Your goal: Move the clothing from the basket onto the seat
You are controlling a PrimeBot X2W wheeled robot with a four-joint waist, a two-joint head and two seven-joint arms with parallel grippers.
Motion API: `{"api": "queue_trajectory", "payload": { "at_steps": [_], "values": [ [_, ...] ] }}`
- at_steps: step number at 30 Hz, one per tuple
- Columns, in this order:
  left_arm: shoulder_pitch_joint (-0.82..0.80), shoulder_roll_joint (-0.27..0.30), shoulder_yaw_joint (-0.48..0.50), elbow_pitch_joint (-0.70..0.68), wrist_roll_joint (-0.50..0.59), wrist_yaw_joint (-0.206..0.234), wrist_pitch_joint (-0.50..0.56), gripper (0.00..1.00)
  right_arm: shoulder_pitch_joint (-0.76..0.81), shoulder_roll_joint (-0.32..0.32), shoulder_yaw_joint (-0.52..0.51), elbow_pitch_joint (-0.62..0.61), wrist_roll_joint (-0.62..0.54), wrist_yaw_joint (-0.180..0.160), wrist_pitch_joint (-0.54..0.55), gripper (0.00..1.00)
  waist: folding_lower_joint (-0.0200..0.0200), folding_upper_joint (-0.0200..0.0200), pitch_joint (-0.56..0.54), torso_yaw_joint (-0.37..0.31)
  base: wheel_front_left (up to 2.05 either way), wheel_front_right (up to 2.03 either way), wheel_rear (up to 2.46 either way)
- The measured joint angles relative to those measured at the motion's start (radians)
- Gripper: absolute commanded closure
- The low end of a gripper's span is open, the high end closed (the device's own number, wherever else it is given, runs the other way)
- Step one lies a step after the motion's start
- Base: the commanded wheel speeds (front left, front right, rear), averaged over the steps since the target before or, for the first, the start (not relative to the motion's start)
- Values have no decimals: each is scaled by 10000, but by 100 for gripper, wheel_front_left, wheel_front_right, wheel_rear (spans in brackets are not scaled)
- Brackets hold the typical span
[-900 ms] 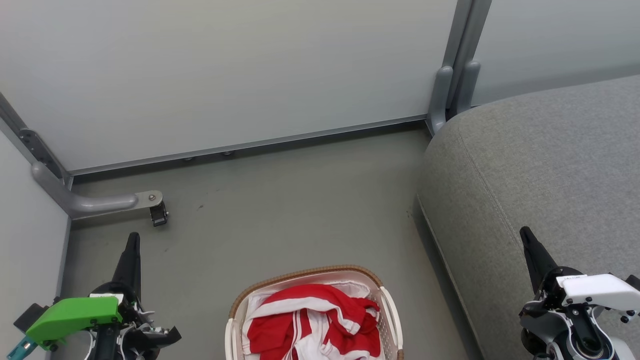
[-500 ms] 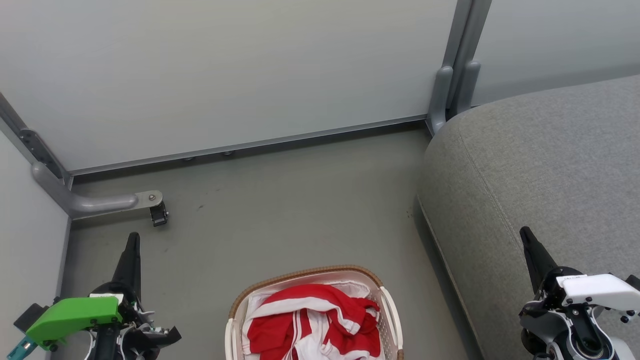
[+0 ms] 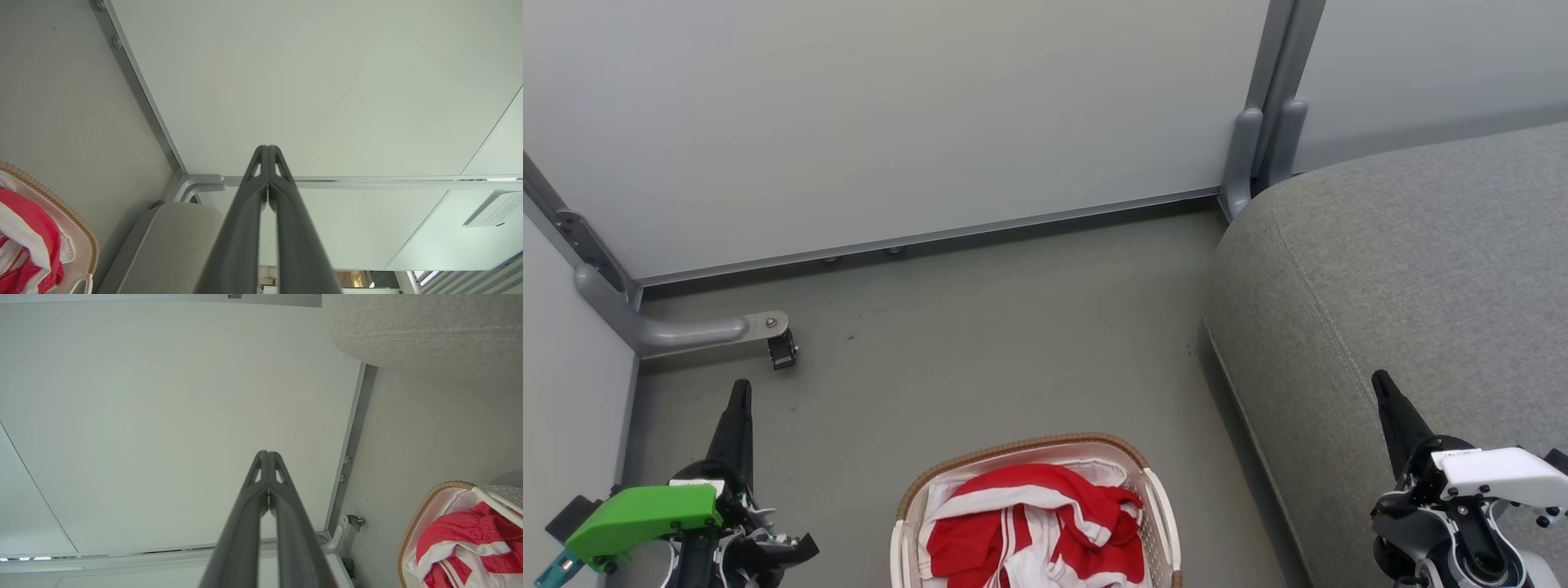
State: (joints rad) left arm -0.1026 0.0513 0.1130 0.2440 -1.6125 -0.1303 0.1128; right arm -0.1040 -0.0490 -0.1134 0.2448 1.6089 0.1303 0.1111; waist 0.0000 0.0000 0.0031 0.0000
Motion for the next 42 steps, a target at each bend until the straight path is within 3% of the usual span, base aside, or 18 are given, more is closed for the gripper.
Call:
{"api": "queue_trajectory", "payload": {
  "at_steps": [1, 2, 16, 42],
  "values": [
    [0, -2, 0, 0, 0, 0, 0, 100, 0, 0, 0, 0, 0, 2, 0, 100, 0, 0, 0, 0, 0, 0, 0],
    [10, -6, -4, 29, -4, -2, 0, 0, 14, 8, 4, 31, 2, 2, 0, 0, 0, 0, 0, 0, 0, 0, 0],
    [291, -40, -261, 477, 464, 0, -502, 0, 242, -192, 430, 280, -529, 0, -477, 0, 0, 0, 24, 14, 0, 0, 0],
    [206, 119, -748, 811, 5505, 0, -1555, 0, -307, -433, 1030, 109, -5218, 0, -1559, 0, 1, 0, 85, 21, 0, 0, 0]
  ]
}}
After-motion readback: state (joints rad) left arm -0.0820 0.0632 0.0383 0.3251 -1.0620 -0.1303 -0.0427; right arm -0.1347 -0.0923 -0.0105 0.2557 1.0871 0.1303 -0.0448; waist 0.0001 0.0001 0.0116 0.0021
